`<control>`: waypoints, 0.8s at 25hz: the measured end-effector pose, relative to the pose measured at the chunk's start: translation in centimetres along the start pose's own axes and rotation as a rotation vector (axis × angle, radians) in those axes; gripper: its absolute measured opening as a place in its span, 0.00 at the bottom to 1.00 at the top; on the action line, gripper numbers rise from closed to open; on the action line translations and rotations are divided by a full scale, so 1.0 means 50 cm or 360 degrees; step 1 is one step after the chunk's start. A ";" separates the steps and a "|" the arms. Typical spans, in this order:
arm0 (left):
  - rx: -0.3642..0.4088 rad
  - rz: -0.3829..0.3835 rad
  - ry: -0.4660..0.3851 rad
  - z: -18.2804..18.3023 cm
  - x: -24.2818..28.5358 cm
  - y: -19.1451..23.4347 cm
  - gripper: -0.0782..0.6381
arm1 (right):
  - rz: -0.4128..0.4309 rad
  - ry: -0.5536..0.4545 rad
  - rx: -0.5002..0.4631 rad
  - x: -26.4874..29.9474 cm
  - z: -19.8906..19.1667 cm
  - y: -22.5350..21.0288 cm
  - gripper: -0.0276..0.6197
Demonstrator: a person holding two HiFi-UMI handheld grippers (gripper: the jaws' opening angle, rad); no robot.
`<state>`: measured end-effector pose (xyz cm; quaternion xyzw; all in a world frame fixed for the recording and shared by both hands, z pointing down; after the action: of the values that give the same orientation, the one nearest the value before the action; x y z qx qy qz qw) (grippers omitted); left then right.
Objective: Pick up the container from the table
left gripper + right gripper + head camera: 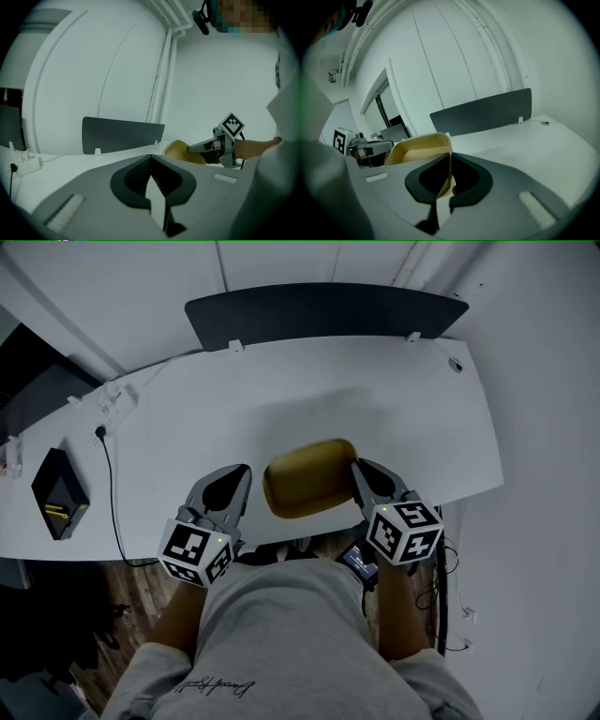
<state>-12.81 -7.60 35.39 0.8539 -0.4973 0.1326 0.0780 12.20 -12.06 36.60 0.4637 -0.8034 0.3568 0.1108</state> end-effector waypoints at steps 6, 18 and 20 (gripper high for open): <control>0.0009 0.0022 -0.0040 0.015 -0.013 0.001 0.11 | 0.0010 -0.0048 0.0000 -0.016 0.010 0.013 0.09; 0.0020 0.0030 -0.0073 0.025 -0.021 -0.004 0.11 | 0.0013 -0.0065 -0.0016 -0.026 0.015 0.021 0.09; 0.0020 0.0031 -0.0070 0.023 -0.020 -0.006 0.11 | 0.0013 -0.0063 -0.0017 -0.026 0.014 0.019 0.09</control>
<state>-12.87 -6.93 33.96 0.8522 -0.5062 0.1175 0.0603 12.24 -11.36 35.00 0.4667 -0.8093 0.3436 0.0958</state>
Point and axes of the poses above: the fingertips, and each gripper's own axes: x forward along the fingers, y to its left, z out of its top, the point moved 6 cm from there along -x, backward along the fingers, and after that the axes turned 12 degrees about x, right-handed, at the moved point
